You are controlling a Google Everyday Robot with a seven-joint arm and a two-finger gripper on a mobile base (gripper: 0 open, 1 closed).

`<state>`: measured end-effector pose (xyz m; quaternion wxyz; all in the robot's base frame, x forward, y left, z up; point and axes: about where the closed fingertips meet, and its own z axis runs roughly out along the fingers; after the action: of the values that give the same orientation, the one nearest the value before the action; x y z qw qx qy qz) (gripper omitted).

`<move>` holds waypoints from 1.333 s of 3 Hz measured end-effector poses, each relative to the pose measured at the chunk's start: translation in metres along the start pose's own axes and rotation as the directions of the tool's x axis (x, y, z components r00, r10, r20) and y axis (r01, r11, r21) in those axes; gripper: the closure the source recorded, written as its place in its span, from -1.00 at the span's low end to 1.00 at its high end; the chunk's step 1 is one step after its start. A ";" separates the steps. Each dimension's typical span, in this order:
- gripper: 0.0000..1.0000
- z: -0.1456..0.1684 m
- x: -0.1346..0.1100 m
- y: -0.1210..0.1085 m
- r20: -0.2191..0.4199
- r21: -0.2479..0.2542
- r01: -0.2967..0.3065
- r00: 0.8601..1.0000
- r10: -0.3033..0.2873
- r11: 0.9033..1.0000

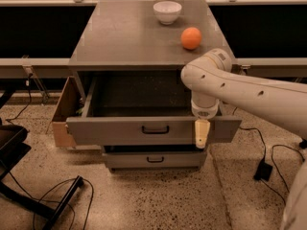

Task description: Open top drawer

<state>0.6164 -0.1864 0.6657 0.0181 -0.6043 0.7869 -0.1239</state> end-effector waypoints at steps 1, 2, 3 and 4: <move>-0.72 -0.016 0.006 0.034 0.019 -0.027 -0.056 0.998 0.057 0.998; -0.25 -0.044 0.020 0.121 -0.003 -0.110 -0.133 0.991 0.133 0.985; 0.21 -0.051 0.029 0.194 -0.033 -0.222 -0.157 0.988 0.153 0.962; 0.01 -0.054 0.026 0.193 -0.026 -0.212 -0.139 0.990 0.137 0.967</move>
Offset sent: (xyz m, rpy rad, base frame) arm -0.2701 0.0334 0.0119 0.0541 0.2340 -0.2350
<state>0.4170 -0.1556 0.6794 -0.0426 -0.5459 0.8358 -0.0408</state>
